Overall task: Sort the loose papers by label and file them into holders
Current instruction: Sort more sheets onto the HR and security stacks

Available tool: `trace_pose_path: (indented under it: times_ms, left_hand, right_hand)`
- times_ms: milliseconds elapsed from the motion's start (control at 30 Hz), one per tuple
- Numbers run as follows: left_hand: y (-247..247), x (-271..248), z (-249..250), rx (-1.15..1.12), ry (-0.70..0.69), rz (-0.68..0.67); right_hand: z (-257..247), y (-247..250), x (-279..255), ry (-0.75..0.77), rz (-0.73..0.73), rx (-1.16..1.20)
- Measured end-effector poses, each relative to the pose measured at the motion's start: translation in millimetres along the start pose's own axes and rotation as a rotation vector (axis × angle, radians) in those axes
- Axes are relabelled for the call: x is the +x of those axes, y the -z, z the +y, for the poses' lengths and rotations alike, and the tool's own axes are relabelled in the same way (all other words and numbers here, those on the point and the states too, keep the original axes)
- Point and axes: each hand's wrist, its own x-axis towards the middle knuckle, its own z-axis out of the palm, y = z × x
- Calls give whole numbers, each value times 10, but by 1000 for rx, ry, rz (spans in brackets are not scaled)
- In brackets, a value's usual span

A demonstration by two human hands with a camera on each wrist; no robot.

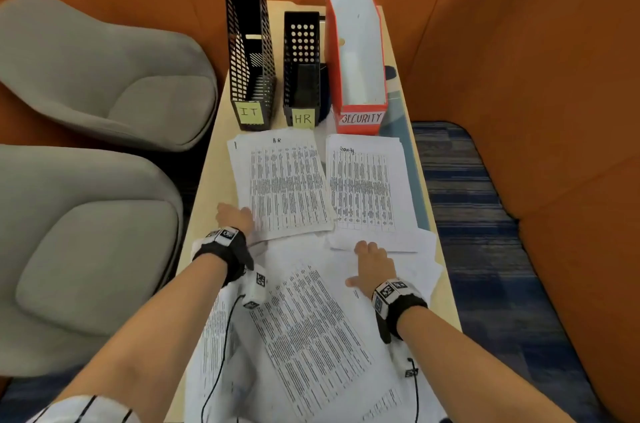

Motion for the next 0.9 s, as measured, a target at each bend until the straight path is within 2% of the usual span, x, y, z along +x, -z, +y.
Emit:
trace_pose_path:
  times_ms: [67, 133, 200, 267, 333, 400, 467, 533, 567, 633, 733, 833, 900]
  left_hand:
    - [10, -15, -239, 236, 15, -4]
    - [71, -17, -496, 482, -48, -129]
    - [155, -88, -665, 610, -165, -357]
    - [251, -212, -745, 651, -297, -520]
    - [352, -295, -811, 504, -408, -558]
    - [451, -372, -868, 334, -480, -581]
    - [527, -432, -909, 198, -477, -632]
    - [596, -513, -933, -1, -404, -683]
    - [608, -537, -956, -108, -350, -709]
    - [590, -590, -1008, -266, -236, -775]
    - [455, -626, -1038, -369, -157, -819]
    - [345, -710, -971, -383, -159, -904]
    - [311, -766, -896, -370, -164, -931]
  right_hand:
    - [-28, -9, -49, 59, 115, -114]
    - [-130, -36, -68, 169, 160, -107]
    - [-302, -83, -97, 184, 0, 101]
    - [-438, -107, -86, 85, -128, 291]
    - [-518, -93, -67, 46, -170, 420]
    - [-558, -87, -100, 85, -201, 466]
    - [-534, -132, -157, 102, -117, 526]
    - [-482, -217, -198, 39, 21, 678]
    - [-454, -224, -204, -4, 46, 772]
    - [-417, -223, -211, -28, -19, 877]
    - [-441, -165, -236, 25, -218, 835]
    - [-495, -170, -246, 51, -201, 740]
    - [-514, -146, -216, 17, -199, 732]
